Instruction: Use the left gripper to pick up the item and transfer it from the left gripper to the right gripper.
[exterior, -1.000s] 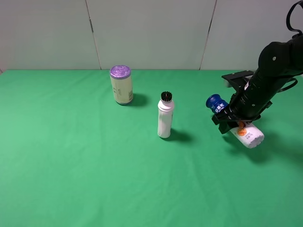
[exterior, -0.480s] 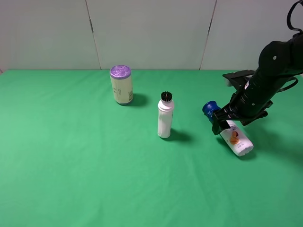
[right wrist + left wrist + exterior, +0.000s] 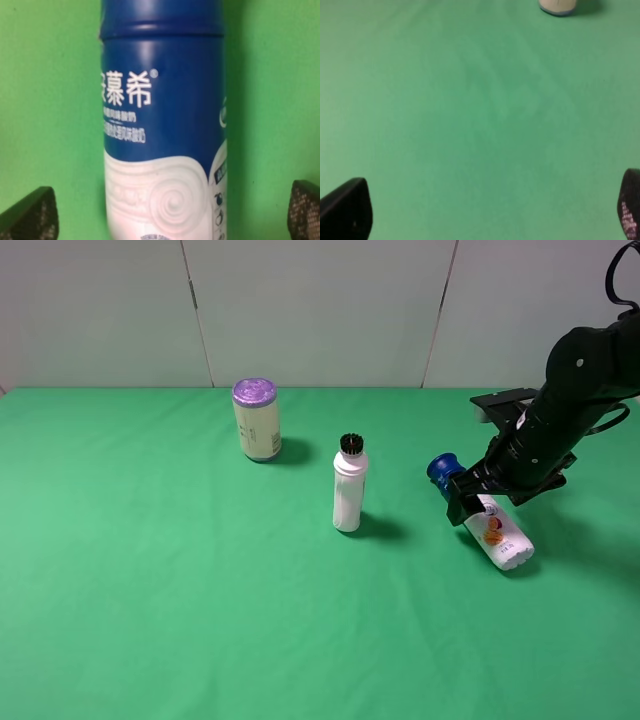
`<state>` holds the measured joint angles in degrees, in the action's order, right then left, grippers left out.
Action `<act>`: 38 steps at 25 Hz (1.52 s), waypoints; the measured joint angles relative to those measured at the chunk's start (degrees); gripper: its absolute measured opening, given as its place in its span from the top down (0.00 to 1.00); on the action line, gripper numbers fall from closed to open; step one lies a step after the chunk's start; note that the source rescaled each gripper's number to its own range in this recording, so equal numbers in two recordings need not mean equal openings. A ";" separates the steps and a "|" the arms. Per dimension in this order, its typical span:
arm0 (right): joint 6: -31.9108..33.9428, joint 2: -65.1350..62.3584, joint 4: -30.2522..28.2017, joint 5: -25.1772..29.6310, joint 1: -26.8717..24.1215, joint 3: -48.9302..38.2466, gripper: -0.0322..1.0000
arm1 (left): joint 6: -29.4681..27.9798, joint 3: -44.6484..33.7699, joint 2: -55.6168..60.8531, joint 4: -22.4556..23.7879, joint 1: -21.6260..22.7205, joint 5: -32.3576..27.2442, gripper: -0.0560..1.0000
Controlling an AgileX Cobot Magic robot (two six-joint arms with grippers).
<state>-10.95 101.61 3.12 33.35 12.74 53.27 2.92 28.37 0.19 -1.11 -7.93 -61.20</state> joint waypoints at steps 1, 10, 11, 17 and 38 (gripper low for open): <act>0.00 0.00 0.00 0.12 0.00 0.00 0.00 | 0.00 0.00 0.00 0.00 0.00 0.00 0.00; 0.02 -8.32 -0.24 3.55 0.00 0.00 0.00 | 0.00 0.00 0.00 0.00 0.00 0.00 0.00; 0.02 -9.78 -0.24 4.36 0.00 0.00 0.00 | 0.00 0.00 0.00 0.00 0.00 0.00 0.00; 2.50 -21.88 -0.44 11.54 0.00 0.00 0.00 | 0.00 0.00 0.00 0.00 0.00 0.00 0.00; 11.29 -58.66 -0.60 34.69 0.00 -1.55 0.00 | 0.00 0.00 0.00 0.00 0.00 0.00 0.00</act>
<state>0.34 42.95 2.52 68.04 12.74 51.71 2.92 28.37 0.19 -1.11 -7.93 -61.20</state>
